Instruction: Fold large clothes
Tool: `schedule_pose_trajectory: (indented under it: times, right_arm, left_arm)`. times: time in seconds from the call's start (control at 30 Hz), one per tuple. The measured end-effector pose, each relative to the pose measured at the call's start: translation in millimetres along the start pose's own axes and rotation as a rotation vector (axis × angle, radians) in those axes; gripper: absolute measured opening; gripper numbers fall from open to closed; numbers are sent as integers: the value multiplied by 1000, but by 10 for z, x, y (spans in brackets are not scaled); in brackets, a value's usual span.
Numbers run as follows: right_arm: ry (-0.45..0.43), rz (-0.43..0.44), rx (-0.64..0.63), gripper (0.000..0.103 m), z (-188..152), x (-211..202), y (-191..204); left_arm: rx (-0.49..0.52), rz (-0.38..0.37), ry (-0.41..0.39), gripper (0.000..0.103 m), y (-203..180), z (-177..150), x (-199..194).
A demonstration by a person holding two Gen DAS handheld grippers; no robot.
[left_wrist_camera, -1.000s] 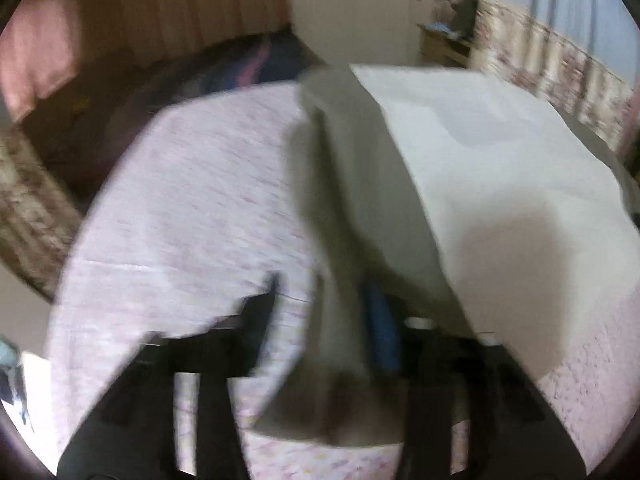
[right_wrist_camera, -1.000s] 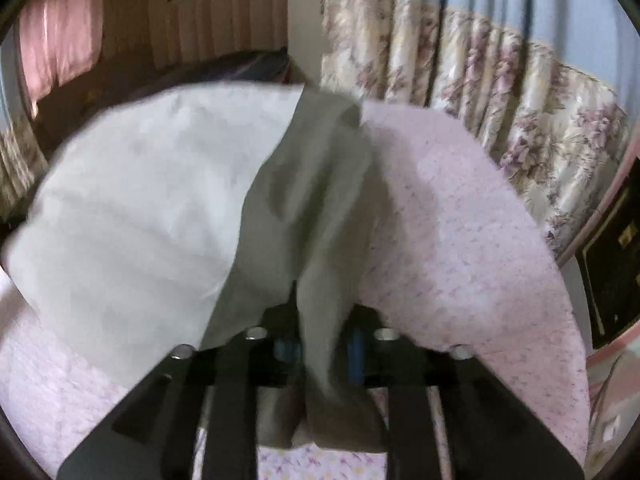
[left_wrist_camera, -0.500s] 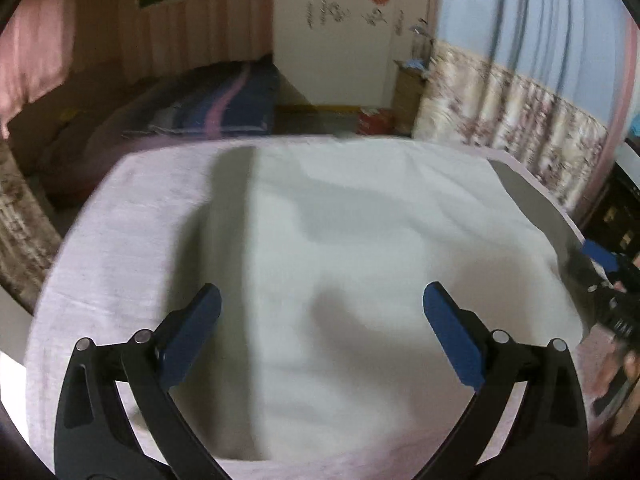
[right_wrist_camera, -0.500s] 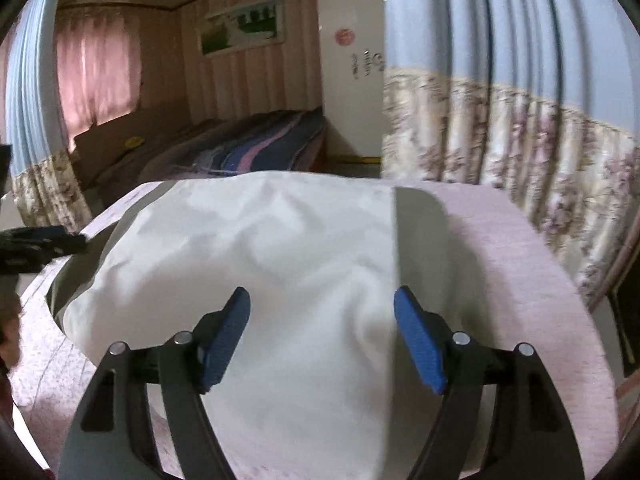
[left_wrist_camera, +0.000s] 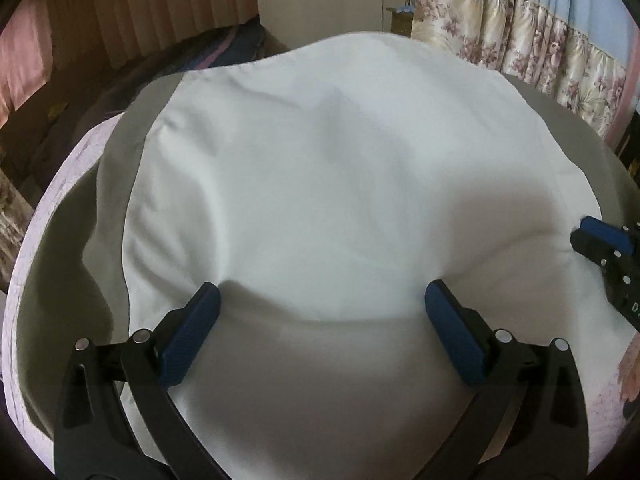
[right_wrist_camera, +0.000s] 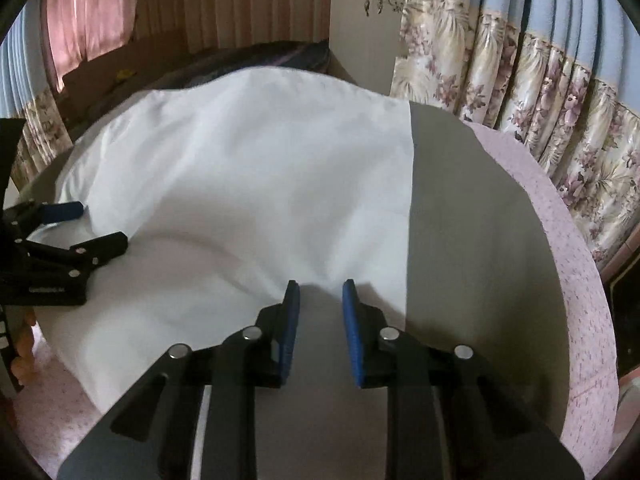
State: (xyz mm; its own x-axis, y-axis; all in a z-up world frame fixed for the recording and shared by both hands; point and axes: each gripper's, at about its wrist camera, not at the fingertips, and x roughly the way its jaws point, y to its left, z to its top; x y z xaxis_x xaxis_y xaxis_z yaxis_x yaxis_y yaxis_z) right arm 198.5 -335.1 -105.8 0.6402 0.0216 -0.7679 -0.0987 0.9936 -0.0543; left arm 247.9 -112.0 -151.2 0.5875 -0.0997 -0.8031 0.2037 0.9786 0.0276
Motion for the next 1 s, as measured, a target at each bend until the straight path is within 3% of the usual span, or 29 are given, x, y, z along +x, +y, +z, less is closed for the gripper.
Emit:
schedule_pose_trajectory:
  times: [0.37,0.4,0.5,0.63,0.8,0.9,1.0]
  right_arm:
    - [11,68,47,24,-47,45,-89]
    - [12,72,52,28,-45,-27,-92]
    - [-47,85,84,68,-37,-321,-132]
    - [-174,39,149,84,-133,-839,-320]
    - [-191,-7,327,91,-386,-991,-633]
    - [-136,4,433,91,-612,-881,-767]
    - [-134,-8,454,91,-726,-866,-793]
  left_arm:
    - [15,-13,4,100,58,50,72]
    - [11,-11,0,100,61,50,41]
    - [-25,-9,-24,100,112,-25,-189]
    - [-24,-46,-108,100,4,-76,-605]
    - [11,-118,-149,100,-260,-168,-834]
    - [23,-90,-91,100,-365,-211,-611]
    - [26,-93,-68,100,-364,-266,-448]
